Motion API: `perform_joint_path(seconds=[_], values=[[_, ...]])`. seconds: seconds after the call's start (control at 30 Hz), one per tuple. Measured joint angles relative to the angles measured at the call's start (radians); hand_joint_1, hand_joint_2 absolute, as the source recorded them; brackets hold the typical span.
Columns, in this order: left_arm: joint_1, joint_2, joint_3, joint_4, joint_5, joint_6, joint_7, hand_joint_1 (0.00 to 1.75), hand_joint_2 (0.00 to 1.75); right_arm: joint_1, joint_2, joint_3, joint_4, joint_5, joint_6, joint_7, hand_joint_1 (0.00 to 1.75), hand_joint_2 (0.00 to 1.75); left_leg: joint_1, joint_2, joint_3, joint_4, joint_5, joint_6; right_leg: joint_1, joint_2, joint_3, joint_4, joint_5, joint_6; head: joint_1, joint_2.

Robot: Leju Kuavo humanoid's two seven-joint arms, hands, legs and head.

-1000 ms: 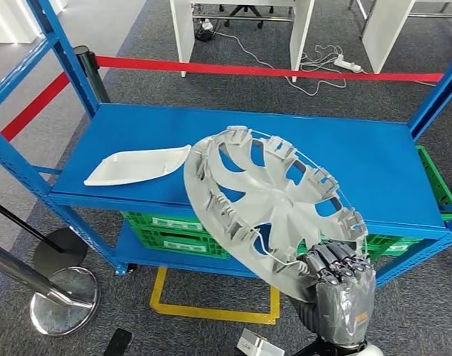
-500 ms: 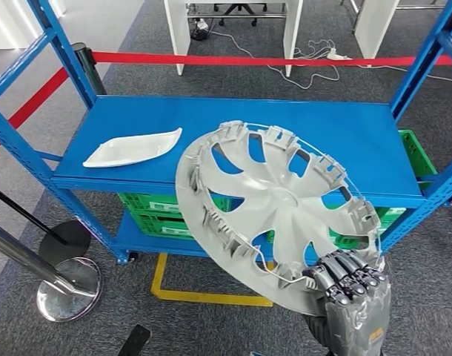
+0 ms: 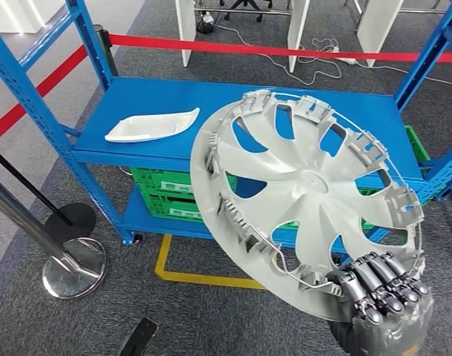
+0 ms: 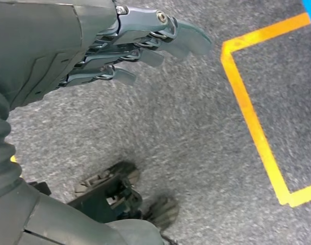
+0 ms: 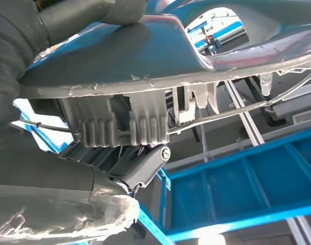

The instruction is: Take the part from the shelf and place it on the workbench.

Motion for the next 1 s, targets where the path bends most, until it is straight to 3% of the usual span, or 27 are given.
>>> perform_joint_path(seconds=[0.03, 0.07, 0.1, 0.13, 0.17, 0.2, 0.23, 0.3, 0.33, 0.4, 0.43, 0.5, 0.57, 0.6, 0.63, 0.67, 0.73, 0.8, 0.83, 0.9, 0.93, 1.0], values=[[0.0, -0.002, -0.001, 0.0, 0.0, 0.0, 0.001, 0.0, 1.75, 0.002, 0.002, -0.004, -0.004, 0.0, 0.0, -0.002, 1.75, 1.75, -0.002, 0.0, -0.015, 0.001, 0.011, 0.005, 0.0, 0.001, -0.018, 0.065, -0.049, 0.002, 0.001, 0.0], [0.001, -0.002, -0.002, 0.0, 0.0, 0.0, 0.001, 0.0, 1.75, 0.004, 0.003, -0.008, -0.006, 0.0, 0.0, -0.004, 1.75, 1.75, -0.005, 0.001, -0.03, 0.002, 0.023, 0.006, 0.0, 0.002, -0.03, 0.13, -0.081, 0.003, 0.001, 0.0], [0.002, -0.003, -0.003, 0.0, 0.0, 0.0, 0.001, 0.0, 1.75, 0.006, 0.003, -0.011, -0.008, 0.0, 0.0, -0.005, 1.75, 1.75, -0.008, 0.001, -0.045, 0.003, 0.034, 0.007, 0.0, 0.002, -0.032, 0.175, -0.086, 0.004, 0.001, 0.0], [0.002, -0.004, -0.004, 0.0, 0.0, 0.0, 0.001, 0.0, 1.75, 0.008, 0.004, -0.013, -0.01, 0.0, 0.0, -0.007, 1.75, 1.75, -0.01, 0.002, -0.061, 0.005, 0.045, 0.007, 0.0, 0.002, -0.021, 0.192, -0.067, 0.004, 0.001, 0.0], [0.002, -0.004, -0.004, 0.0, 0.0, 0.0, 0.001, 0.0, 1.75, 0.01, 0.005, -0.015, -0.011, 0.0, 0.0, -0.008, 1.75, 1.75, -0.011, 0.002, -0.077, 0.008, 0.056, 0.005, 0.0, 0.002, 0.007, 0.175, -0.034, 0.003, 0.001, 0.0], [0.002, -0.005, -0.004, 0.0, 0.0, 0.0, 0.001, 0.0, 1.75, 0.012, 0.006, -0.016, -0.013, 0.0, 0.0, -0.009, 1.75, 1.75, -0.012, 0.002, -0.091, 0.012, 0.065, 0.003, 0.0, 0.002, 0.052, 0.123, -0.002, 0.001, 0.001, 0.0], [0.002, -0.005, -0.005, 0.0, 0.0, 0.0, 0.001, 0.0, 1.75, 0.012, 0.008, -0.018, -0.015, 0.0, 0.0, -0.009, 1.75, 1.75, -0.014, 0.001, -0.104, 0.017, 0.073, 0.0, 0.001, 0.002, 0.109, 0.048, 0.011, 0.0, 0.001, 0.0], [0.002, -0.006, -0.005, 0.0, -0.001, 0.0, 0.001, 0.0, 1.75, 0.013, 0.011, -0.02, -0.02, 0.0, 0.0, -0.01, 1.75, 1.75, -0.017, 0.0, -0.123, 0.03, 0.089, -0.008, 0.003, 0.003, 0.203, -0.096, -0.007, -0.006, 0.0, 0.0], [0.002, -0.006, -0.005, 0.0, -0.001, 0.0, 0.001, 0.0, 1.75, 0.014, 0.012, -0.022, -0.021, 0.0, 0.0, -0.011, 1.75, 1.75, -0.018, -0.001, -0.128, 0.033, 0.097, -0.012, 0.005, 0.004, 0.222, -0.133, -0.02, -0.01, 0.0, 0.0], [0.004, -0.006, -0.006, 0.0, -0.005, 0.0, 0.001, 0.0, 1.75, 0.015, 0.015, -0.025, -0.023, 0.0, 0.0, -0.01, 1.75, 1.75, -0.017, -0.002, -0.137, 0.035, 0.109, -0.023, 0.004, 0.003, 0.209, -0.144, -0.016, -0.022, 0.0, 0.0], [0.006, -0.006, -0.007, 0.0, -0.007, 0.0, 0.001, 0.0, 1.75, 0.016, 0.017, -0.027, -0.023, 0.0, 0.0, -0.009, 1.75, 1.75, -0.015, -0.002, -0.143, 0.044, 0.092, -0.029, 0.003, 0.001, 0.2, -0.143, -0.008, -0.029, -0.001, 0.0], [0.01, -0.005, -0.01, 0.0, -0.01, 0.001, 0.001, 0.0, 1.75, 0.016, 0.021, -0.03, -0.027, 0.0, 0.0, -0.004, 1.75, 1.75, -0.01, -0.003, -0.162, 0.111, 0.004, -0.043, -0.001, -0.002, 0.181, -0.142, 0.012, -0.042, -0.005, 0.0], [0.01, -0.004, -0.014, 0.0, -0.01, 0.001, 0.0, 0.0, 1.75, 0.015, 0.023, -0.031, -0.03, 0.0, 0.0, 0.005, 1.75, 1.75, -0.004, -0.003, -0.182, 0.234, -0.091, -0.053, 0.0, -0.005, 0.16, -0.139, 0.033, -0.047, -0.008, 0.0], [0.01, -0.003, -0.016, 0.0, -0.009, 0.001, 0.0, 0.0, 1.75, 0.015, 0.023, -0.031, -0.03, 0.0, 0.0, 0.008, 1.75, 1.75, -0.002, -0.003, -0.186, 0.285, -0.107, -0.055, 0.0, -0.005, 0.147, -0.134, 0.042, -0.046, -0.008, 0.0], [0.01, -0.002, -0.017, 0.0, -0.009, 0.001, 0.0, 0.0, 1.75, 0.014, 0.023, -0.031, -0.031, 0.0, 0.0, 0.01, 1.75, 1.75, -0.001, -0.003, -0.178, 0.312, -0.098, -0.056, 0.0, -0.006, 0.131, -0.128, 0.051, -0.046, -0.008, 0.0], [0.01, -0.001, -0.019, 0.0, -0.009, 0.001, -0.001, 0.0, 1.75, 0.014, 0.023, -0.031, -0.031, 0.0, 0.0, 0.01, 1.75, 1.75, 0.0, -0.003, -0.155, 0.306, -0.072, -0.055, 0.0, -0.006, 0.114, -0.121, 0.058, -0.045, -0.008, 0.0], [0.01, 0.001, -0.022, 0.0, -0.009, 0.001, -0.001, 0.0, 1.75, 0.015, 0.023, -0.03, -0.031, 0.0, 0.0, 0.011, 1.75, 1.75, 0.0, -0.004, -0.072, 0.203, -0.025, -0.047, 0.0, -0.006, 0.086, -0.107, 0.069, -0.042, -0.008, 0.0], [0.009, 0.002, -0.023, 0.0, -0.007, 0.001, -0.001, 0.0, 1.75, 0.016, 0.023, -0.029, -0.031, 0.0, 0.0, 0.011, 1.75, 1.75, -0.003, -0.007, 0.008, 0.074, -0.026, -0.034, 0.002, -0.006, 0.068, -0.098, 0.081, -0.034, -0.007, 0.0], [0.009, 0.003, -0.023, 0.0, -0.006, 0.001, -0.001, 0.0, 1.75, 0.017, 0.023, -0.028, -0.032, 0.0, 0.0, 0.011, 1.75, 1.75, -0.005, -0.008, 0.025, 0.038, -0.034, -0.029, 0.002, -0.006, 0.061, -0.097, 0.089, -0.028, -0.007, 0.0], [0.012, 0.004, -0.023, 0.0, -0.004, 0.0, -0.001, 0.0, 1.75, 0.018, 0.023, -0.027, -0.034, 0.0, 0.0, 0.011, 1.75, 1.75, -0.006, -0.007, 0.025, 0.014, -0.029, -0.02, 0.001, -0.007, 0.049, -0.1, 0.104, -0.016, -0.007, 0.0], [0.013, 0.005, -0.023, 0.0, -0.003, -0.002, -0.001, 0.0, 1.75, 0.019, 0.023, -0.027, -0.035, 0.0, 0.0, 0.012, 1.75, 1.75, -0.005, -0.006, 0.018, 0.008, -0.02, -0.014, 0.0, -0.006, 0.04, -0.095, 0.095, -0.011, -0.007, 0.0], [0.014, 0.007, -0.024, 0.0, -0.003, -0.009, 0.0, 0.0, 1.75, 0.021, 0.023, -0.028, -0.037, 0.0, 0.0, 0.02, 1.75, 1.75, -0.002, -0.002, 0.002, 0.0, -0.003, -0.001, 0.0, -0.002, 0.012, -0.034, 0.029, -0.005, -0.002, 0.0]])
